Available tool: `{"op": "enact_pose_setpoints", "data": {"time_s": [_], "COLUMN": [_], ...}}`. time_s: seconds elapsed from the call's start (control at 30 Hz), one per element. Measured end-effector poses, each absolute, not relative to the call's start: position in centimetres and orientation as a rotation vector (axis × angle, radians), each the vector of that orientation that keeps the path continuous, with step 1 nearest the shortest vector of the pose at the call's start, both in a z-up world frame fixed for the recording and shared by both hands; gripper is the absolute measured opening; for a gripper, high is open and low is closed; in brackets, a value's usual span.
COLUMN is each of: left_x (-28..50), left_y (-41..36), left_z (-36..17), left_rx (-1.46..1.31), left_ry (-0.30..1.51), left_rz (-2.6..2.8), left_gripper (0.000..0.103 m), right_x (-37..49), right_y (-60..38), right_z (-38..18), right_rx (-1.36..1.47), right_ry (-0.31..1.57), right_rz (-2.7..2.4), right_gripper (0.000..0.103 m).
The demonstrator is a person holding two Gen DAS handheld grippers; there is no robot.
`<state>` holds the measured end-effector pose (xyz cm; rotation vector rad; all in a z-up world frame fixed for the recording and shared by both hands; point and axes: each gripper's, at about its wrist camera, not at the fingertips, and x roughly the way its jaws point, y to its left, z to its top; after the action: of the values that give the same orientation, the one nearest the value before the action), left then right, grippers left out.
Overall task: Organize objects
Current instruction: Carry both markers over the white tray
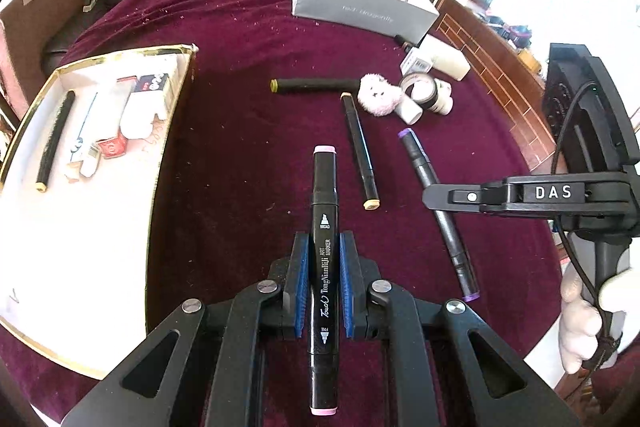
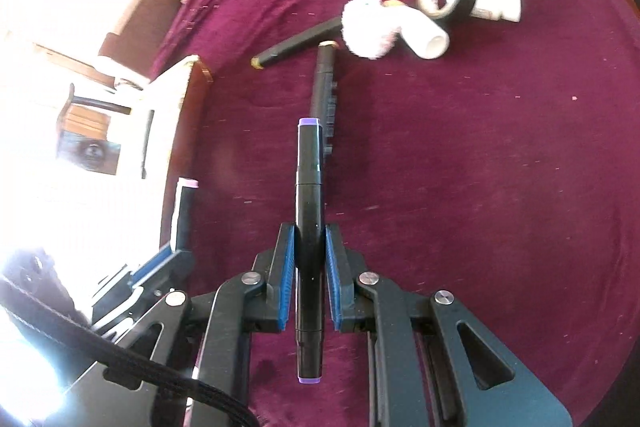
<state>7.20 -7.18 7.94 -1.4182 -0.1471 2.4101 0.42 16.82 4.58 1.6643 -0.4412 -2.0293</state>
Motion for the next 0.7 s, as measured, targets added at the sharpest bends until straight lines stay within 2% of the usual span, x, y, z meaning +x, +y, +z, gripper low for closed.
{"op": "enact_pose_setpoints", "data": {"time_s": [0.33,0.5,0.7], "left_x": [7.7,6.6,4.0], "left_y": [-13.9,-19.1,-24.4], "left_z": [10.2,9.6,8.3], "left_rx": [-1.419,-1.458,-1.484], "left_ry": [-0.26,-0.323,-0.306], "left_rz": [2.499,2.567,2.637], "left_gripper": [0.011,0.011,0.011], "right_x": [0.5,-0.1,-1.0], "right_y": [11.9,7.6,1.9], "right_z": [7.1,7.6,7.0], "right_rx": [1.588,1.579,1.601], "right_ry": [-0.477,-0.496,-0.509], "right_rz": [-1.913,-1.846,-1.784], "right_gripper": [0.013,0.013,0.013]}}
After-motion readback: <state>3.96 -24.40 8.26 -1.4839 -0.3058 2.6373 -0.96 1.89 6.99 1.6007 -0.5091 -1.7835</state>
